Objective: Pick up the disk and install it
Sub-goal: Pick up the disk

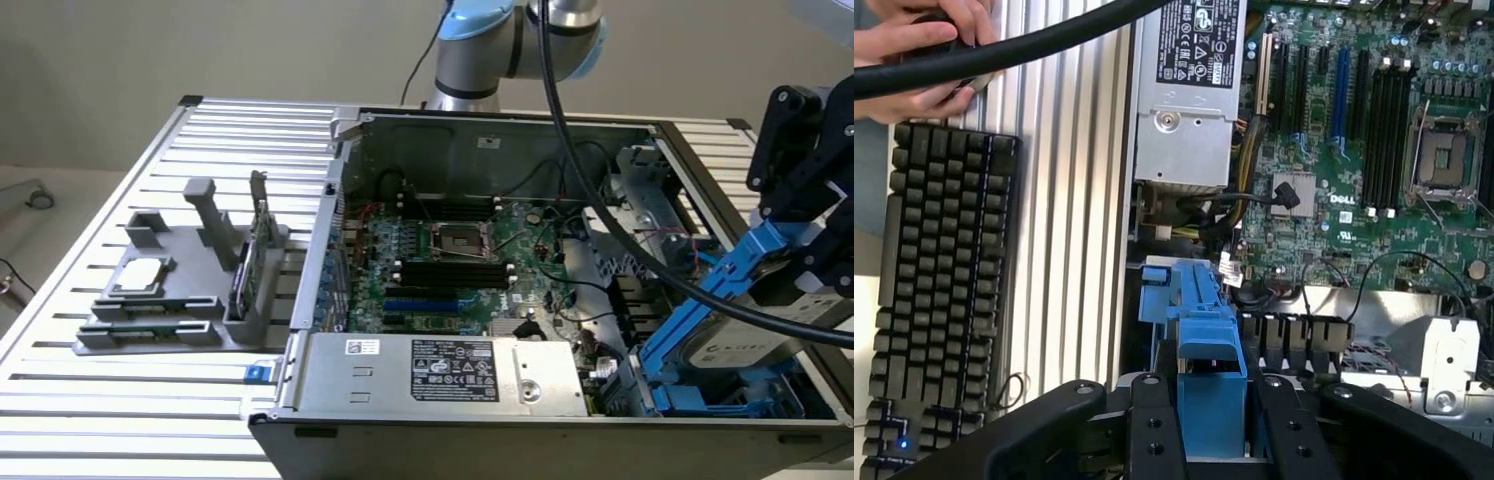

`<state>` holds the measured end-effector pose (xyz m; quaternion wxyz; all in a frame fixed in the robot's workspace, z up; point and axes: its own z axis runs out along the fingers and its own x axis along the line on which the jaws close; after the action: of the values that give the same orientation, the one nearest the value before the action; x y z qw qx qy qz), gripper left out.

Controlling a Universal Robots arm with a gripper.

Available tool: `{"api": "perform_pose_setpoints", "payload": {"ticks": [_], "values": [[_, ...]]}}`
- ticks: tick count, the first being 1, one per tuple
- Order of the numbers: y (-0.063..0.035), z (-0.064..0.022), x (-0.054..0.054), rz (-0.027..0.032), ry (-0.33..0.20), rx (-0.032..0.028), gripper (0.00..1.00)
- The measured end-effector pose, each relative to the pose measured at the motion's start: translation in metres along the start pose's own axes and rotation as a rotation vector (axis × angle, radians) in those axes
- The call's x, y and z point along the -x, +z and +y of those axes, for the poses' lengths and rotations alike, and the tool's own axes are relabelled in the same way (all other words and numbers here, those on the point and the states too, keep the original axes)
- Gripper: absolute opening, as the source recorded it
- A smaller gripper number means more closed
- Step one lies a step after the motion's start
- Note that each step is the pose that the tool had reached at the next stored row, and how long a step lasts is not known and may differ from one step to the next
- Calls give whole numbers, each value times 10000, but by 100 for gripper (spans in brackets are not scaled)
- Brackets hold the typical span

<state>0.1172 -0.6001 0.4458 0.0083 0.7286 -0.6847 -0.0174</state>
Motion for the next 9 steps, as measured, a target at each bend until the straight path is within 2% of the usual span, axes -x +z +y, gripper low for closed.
{"api": "perform_pose_setpoints", "payload": {"ticks": [9], "values": [[97,-50,-4,-10,-1,-1,32]]}}
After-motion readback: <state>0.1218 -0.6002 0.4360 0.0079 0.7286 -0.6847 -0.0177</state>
